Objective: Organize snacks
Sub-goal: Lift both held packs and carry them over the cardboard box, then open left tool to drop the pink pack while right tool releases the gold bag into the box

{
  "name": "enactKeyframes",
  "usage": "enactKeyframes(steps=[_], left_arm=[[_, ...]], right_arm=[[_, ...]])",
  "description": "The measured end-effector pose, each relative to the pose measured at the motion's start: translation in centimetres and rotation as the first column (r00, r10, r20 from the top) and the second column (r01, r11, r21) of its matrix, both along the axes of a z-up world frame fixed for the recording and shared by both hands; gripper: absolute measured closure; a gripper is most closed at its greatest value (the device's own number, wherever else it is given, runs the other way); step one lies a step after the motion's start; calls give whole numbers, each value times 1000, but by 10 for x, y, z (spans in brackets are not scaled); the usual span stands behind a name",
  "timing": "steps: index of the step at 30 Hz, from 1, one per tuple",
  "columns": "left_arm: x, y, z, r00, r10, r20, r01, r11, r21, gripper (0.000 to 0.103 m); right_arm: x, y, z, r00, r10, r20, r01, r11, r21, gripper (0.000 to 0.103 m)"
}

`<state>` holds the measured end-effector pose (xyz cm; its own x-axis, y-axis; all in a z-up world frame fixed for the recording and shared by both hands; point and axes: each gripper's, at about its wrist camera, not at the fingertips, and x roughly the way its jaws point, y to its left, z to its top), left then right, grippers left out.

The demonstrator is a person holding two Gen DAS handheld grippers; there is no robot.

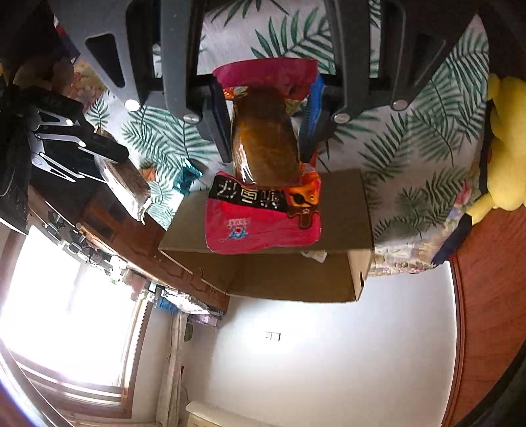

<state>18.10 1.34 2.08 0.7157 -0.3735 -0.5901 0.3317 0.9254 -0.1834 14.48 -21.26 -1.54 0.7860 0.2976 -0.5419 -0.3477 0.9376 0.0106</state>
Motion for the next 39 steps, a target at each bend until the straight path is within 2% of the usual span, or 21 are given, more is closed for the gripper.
enactKeyframes(steps=[10,17,25,28,39], left_arm=[[35,7,26,1000,4,22,-4,1000,-1,66],[63,-1,39,1000,-7,31,7,1000,14,66],[102,-13,47,1000,-22,21,22,1000,-2,65],[122,-15,45,999,-26,-23,25,999,-27,65],[160,-28,46,1000,5,-25,-4,999,41,65]], right_arm=[[22,-18,30,998,-39,40,39,999,-2,53],[51,-32,43,997,-66,32,67,998,-2,53],[91,-42,47,996,-92,-6,92,996,-11,53],[106,-39,48,995,-94,-18,93,995,-24,53],[157,-18,43,991,-112,-70,107,991,-75,53]])
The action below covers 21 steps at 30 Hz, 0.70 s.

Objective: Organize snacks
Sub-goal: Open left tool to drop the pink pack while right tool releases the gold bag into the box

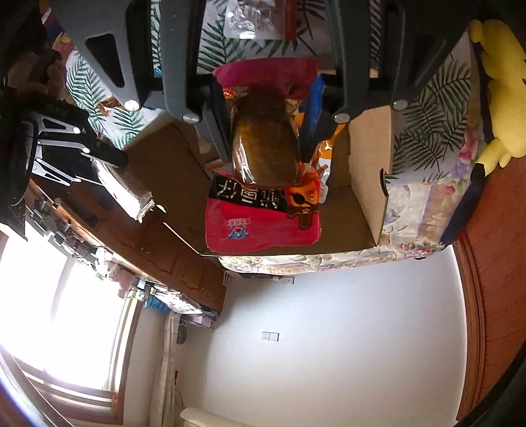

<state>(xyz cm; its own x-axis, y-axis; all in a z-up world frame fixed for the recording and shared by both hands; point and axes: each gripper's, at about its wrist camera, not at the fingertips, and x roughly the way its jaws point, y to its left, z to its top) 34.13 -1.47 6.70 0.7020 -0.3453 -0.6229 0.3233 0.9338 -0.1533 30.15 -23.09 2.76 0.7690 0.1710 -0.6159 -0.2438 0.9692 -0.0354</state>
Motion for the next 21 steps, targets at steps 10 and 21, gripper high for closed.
enactKeyframes(steps=[10,21], left_arm=[[25,15,-20,998,31,-54,-33,998,-48,64],[35,15,-36,994,69,-85,-68,998,8,61]], right_arm=[[29,13,-7,999,-18,-47,18,1000,13,53],[53,16,-25,994,-45,-99,46,999,5,53]])
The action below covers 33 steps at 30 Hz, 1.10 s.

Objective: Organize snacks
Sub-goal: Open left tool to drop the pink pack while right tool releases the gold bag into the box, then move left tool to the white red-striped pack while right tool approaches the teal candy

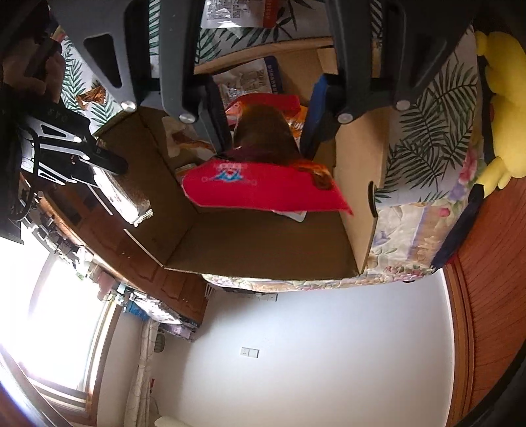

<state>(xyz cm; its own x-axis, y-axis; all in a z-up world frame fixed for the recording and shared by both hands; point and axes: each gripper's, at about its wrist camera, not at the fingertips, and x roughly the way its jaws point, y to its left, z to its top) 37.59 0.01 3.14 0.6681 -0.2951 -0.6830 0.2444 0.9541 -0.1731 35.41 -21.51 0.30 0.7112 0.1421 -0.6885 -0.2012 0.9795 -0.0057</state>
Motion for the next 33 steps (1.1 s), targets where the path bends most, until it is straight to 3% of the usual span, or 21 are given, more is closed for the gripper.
enactKeyframes(steps=[4,7,11,18,23,33], left_arm=[[0,-2,-3,1000,-7,-5,7,1000,3,58],[0,-3,-6,1000,-8,-8,8,1000,20,46],[-5,-4,0,1000,-18,24,17,1000,26,44],[-31,-4,15,995,-60,81,56,998,41,43],[-66,2,23,986,-90,144,83,995,51,43],[-115,27,25,980,-65,189,61,998,28,43]], right_arm=[[2,-2,-4,1000,-2,-5,2,1000,8,51],[3,0,-6,1000,-2,-15,2,1000,8,48],[0,0,-4,1000,-2,-1,2,1000,27,46],[-33,-16,13,998,10,65,-16,995,97,46],[-76,-33,22,991,7,136,-19,996,82,45],[-123,-69,-13,992,-34,120,29,999,46,45]])
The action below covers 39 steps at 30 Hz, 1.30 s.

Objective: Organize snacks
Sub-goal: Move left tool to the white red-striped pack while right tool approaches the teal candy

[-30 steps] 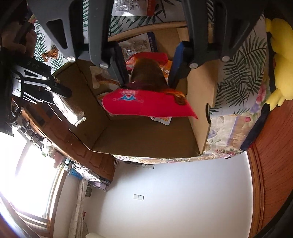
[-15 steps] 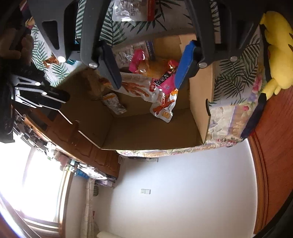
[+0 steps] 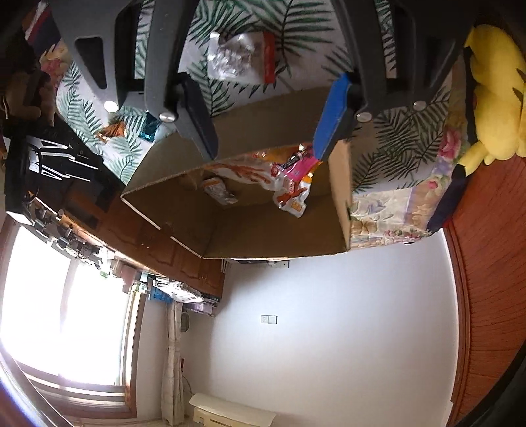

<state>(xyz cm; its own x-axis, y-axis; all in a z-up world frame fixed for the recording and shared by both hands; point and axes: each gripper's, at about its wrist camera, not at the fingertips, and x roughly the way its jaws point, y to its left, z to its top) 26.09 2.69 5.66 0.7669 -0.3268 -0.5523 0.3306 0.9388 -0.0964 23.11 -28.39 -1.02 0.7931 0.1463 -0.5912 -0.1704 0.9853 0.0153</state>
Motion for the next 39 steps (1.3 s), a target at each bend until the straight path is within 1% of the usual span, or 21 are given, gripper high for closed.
enactKeyframes(steps=[2,5,8,12,18,21,24,29,32,35,37,39], left_arm=[[-9,6,-6,1000,13,2,-13,1000,-2,43],[-19,18,-23,999,23,-23,-23,1000,-5,43],[-27,25,-39,999,33,-38,-32,999,24,43],[-33,33,-60,996,43,-73,-39,998,55,43],[-33,38,-81,990,57,-127,-52,998,39,43],[-34,34,-85,990,50,-135,-44,998,45,43],[-36,29,-88,990,39,-138,-32,998,48,43],[-36,21,-91,989,22,-145,-15,999,52,43],[-37,17,-93,989,12,-150,-4,998,55,43],[-36,11,-95,987,3,-160,6,999,54,43],[-35,6,-97,986,-4,-167,13,999,53,43],[-35,2,-99,986,-9,-166,18,998,53,43]], right_arm=[[-5,-6,-14,1000,-5,-26,5,1000,-10,45],[-6,-15,-32,998,-19,-65,17,1000,-23,45],[-5,-24,-45,995,-34,-92,33,999,-15,45],[-4,-28,-53,993,-40,-110,40,999,0,45],[0,-15,-55,992,-7,-125,12,999,42,45],[5,-3,-56,991,17,-133,-10,999,53,46],[14,8,-60,986,38,-161,-28,998,65,47],[34,19,-72,977,37,-209,-18,995,94,48],[42,24,-75,976,18,-217,-3,998,67,48],[50,30,-79,972,12,-233,0,999,50,57],[54,34,-81,971,4,-238,5,999,34,58],[56,38,-81,972,4,-236,-1,1000,14,63]])
